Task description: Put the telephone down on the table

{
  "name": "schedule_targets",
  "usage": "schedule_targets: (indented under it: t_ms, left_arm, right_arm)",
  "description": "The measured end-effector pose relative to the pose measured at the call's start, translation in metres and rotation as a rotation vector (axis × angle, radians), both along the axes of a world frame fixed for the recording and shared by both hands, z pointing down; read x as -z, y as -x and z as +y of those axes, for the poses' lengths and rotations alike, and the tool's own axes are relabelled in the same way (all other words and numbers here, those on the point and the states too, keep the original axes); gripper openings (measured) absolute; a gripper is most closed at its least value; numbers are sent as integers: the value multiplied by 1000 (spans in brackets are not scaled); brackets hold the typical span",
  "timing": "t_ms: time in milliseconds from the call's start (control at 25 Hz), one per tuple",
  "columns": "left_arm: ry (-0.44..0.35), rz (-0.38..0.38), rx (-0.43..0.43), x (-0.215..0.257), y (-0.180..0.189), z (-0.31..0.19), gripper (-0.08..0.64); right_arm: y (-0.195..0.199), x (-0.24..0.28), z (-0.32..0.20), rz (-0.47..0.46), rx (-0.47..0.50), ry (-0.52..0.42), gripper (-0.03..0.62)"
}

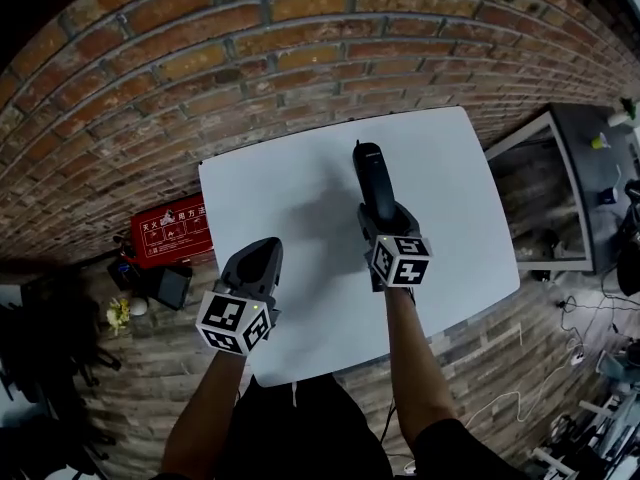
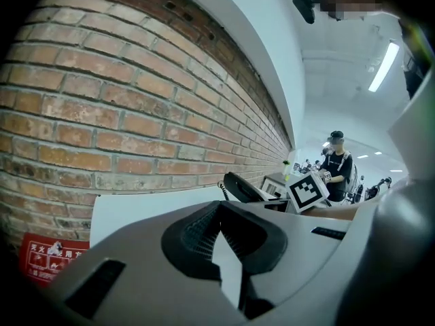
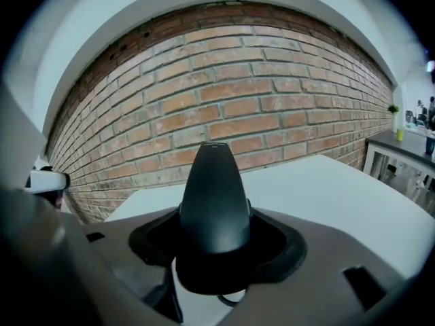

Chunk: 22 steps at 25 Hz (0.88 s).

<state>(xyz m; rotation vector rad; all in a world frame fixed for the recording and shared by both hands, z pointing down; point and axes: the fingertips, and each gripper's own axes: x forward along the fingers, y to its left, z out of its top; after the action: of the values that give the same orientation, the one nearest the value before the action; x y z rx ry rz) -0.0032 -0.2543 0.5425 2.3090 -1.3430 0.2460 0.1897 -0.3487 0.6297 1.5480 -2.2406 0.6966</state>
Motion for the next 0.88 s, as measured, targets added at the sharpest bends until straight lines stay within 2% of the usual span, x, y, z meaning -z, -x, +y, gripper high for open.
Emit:
schedule_targets:
  t_ms: [200,400,880]
  left_arm:
    - [38,-7,14,-19,19,3,13]
    - [52,-17,16,-32,24,-5,12]
    - [71,-28,8,-45,25,-15,14]
  right_arm:
    - [12,-19,-13,59,10,25,275]
    - [21,-37,-18,94,9,58,275]
    - [36,-64,-24,126,-18,114,275]
